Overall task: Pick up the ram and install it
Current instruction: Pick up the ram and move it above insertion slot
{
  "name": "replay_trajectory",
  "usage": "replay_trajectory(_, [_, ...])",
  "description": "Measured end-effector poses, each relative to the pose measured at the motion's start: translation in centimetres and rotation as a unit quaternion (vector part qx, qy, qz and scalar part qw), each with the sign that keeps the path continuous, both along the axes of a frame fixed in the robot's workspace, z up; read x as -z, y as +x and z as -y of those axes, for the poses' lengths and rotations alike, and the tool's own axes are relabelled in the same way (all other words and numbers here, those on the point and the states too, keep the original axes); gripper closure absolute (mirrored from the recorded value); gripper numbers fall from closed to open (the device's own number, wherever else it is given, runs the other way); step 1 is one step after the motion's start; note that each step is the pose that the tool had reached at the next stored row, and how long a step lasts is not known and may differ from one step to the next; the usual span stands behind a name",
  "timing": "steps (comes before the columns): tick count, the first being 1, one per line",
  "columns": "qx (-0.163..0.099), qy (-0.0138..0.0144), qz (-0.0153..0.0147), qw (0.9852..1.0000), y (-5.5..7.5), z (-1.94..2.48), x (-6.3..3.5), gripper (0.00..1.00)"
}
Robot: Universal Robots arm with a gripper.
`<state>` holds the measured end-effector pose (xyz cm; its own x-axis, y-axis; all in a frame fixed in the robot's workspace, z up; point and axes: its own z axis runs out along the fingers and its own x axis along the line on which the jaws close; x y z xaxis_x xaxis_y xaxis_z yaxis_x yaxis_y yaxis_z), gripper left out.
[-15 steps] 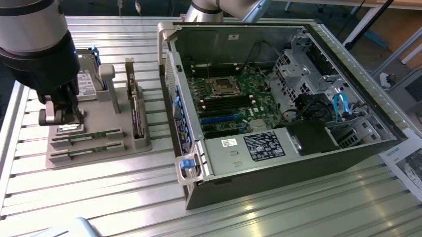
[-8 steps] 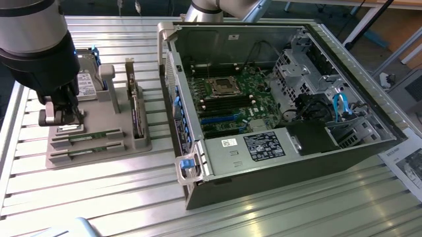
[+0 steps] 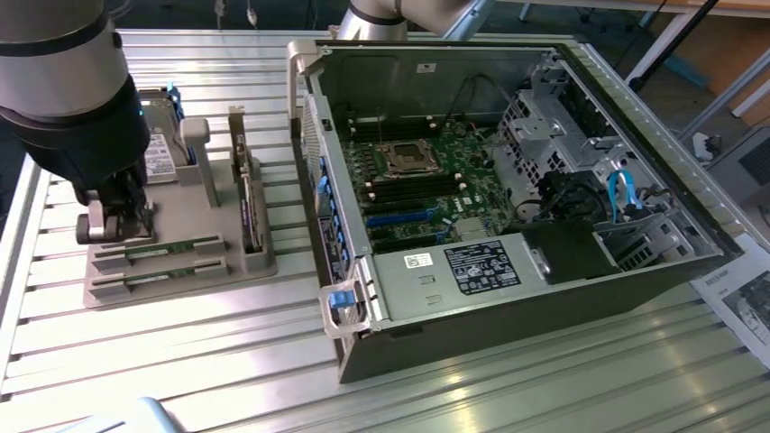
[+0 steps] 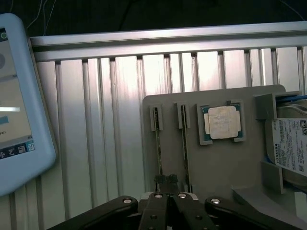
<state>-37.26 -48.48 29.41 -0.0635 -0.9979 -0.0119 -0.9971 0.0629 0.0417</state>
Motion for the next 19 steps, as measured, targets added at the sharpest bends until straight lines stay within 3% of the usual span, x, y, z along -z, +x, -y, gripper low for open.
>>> replay_trajectory(9, [0.000, -0.0001, 0.0000, 1.0000, 0.0, 1.01, 1.74, 0.90])
replay_trajectory(19, [0.000, 0.0000, 0.0000, 1.0000, 0.0, 1.31, 3.85, 0.90])
